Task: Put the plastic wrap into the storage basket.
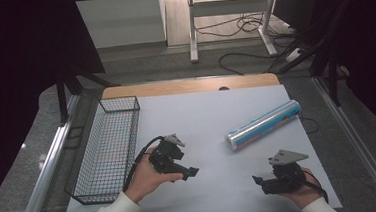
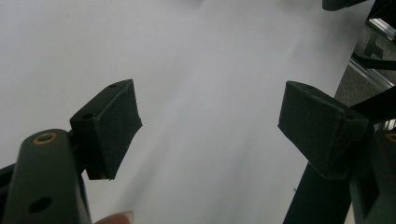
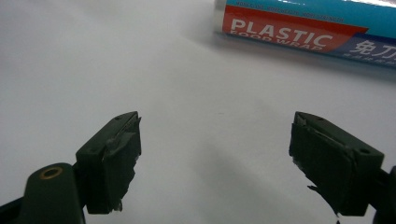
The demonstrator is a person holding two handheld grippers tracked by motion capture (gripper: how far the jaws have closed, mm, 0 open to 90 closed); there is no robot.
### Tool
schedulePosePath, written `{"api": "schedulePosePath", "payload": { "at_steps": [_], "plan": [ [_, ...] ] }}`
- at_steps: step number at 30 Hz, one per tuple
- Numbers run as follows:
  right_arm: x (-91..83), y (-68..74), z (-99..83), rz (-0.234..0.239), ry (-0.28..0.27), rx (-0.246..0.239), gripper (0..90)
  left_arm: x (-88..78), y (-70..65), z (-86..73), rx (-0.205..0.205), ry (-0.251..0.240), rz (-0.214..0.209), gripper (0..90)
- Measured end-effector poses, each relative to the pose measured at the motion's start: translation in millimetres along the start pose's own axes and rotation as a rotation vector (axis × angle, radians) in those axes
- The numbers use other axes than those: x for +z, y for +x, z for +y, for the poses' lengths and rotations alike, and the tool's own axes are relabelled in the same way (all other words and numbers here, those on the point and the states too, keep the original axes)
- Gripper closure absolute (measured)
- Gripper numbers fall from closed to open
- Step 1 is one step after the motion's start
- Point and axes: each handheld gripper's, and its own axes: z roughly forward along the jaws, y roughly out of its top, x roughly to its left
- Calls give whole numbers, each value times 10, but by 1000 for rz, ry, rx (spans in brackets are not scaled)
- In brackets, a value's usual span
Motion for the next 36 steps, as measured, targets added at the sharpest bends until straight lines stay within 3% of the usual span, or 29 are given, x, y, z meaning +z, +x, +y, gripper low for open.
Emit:
{"api": "schedulePosePath", "payload": {
  "at_steps": [17, 27, 36],
  "plan": [
    [7, -7, -10, -4, 9, -2, 174, 309, 72, 306, 21, 98, 20, 209],
    [19, -13, -12, -5, 17, -8, 174, 524, 127, 642, 28, 106, 24, 210],
    [22, -15, -19, -9, 22, -3, 174, 784, 164, 892, 65, 141, 23, 208]
  ]
}}
